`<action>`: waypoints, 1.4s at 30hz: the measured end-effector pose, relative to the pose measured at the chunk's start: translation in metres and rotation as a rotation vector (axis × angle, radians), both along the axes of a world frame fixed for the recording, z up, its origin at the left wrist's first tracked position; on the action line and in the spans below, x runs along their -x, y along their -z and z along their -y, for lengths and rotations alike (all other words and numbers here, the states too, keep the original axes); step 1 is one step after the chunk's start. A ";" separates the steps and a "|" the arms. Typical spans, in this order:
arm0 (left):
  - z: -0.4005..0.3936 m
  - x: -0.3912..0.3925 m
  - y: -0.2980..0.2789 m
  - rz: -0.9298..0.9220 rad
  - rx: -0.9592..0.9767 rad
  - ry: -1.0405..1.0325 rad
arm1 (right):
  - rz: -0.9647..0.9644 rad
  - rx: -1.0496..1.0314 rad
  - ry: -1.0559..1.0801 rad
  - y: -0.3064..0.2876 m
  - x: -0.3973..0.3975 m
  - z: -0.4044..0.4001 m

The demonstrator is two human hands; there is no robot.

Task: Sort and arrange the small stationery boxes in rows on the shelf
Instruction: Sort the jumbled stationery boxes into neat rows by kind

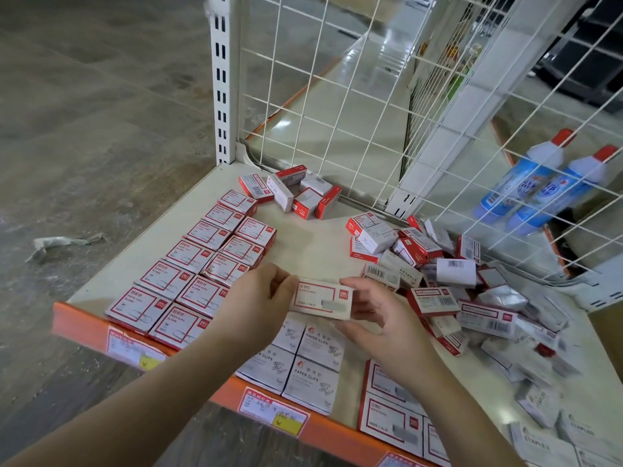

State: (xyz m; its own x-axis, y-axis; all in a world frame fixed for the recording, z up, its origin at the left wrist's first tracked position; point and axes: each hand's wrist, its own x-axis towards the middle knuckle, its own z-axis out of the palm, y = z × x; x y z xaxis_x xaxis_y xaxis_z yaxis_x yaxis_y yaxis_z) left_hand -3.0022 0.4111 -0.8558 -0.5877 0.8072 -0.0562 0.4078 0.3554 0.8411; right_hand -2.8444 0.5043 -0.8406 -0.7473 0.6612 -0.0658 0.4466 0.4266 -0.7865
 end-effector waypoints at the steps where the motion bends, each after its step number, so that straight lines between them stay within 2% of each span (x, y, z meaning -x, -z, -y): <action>1: 0.000 0.000 0.001 0.019 0.006 -0.004 | -0.002 -0.022 -0.003 0.000 0.000 0.001; 14: 0.009 -0.010 0.004 0.074 -0.050 0.086 | -0.028 -0.115 0.047 -0.002 -0.004 -0.003; 28: 0.007 -0.018 0.003 -0.054 -0.030 0.109 | -0.028 -0.104 0.069 0.001 -0.012 -0.009; 33: 0.007 -0.027 -0.002 -0.120 0.032 0.169 | 0.021 -0.110 0.076 -0.006 -0.027 -0.014; 36: 0.007 -0.035 -0.007 -0.230 0.043 0.211 | 0.060 -0.109 0.119 -0.012 -0.044 -0.019; 42: -0.003 -0.062 -0.012 -0.398 0.120 0.411 | 0.180 -0.084 0.187 -0.020 -0.085 -0.023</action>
State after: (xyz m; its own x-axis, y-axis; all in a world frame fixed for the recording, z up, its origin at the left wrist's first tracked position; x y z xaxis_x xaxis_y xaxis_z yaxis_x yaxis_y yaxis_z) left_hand -2.9405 0.4141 -0.8441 -0.2218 0.9751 -0.0001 0.8089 0.1841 0.5585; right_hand -2.7593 0.5274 -0.8209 -0.5927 0.7956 -0.1257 0.6535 0.3838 -0.6524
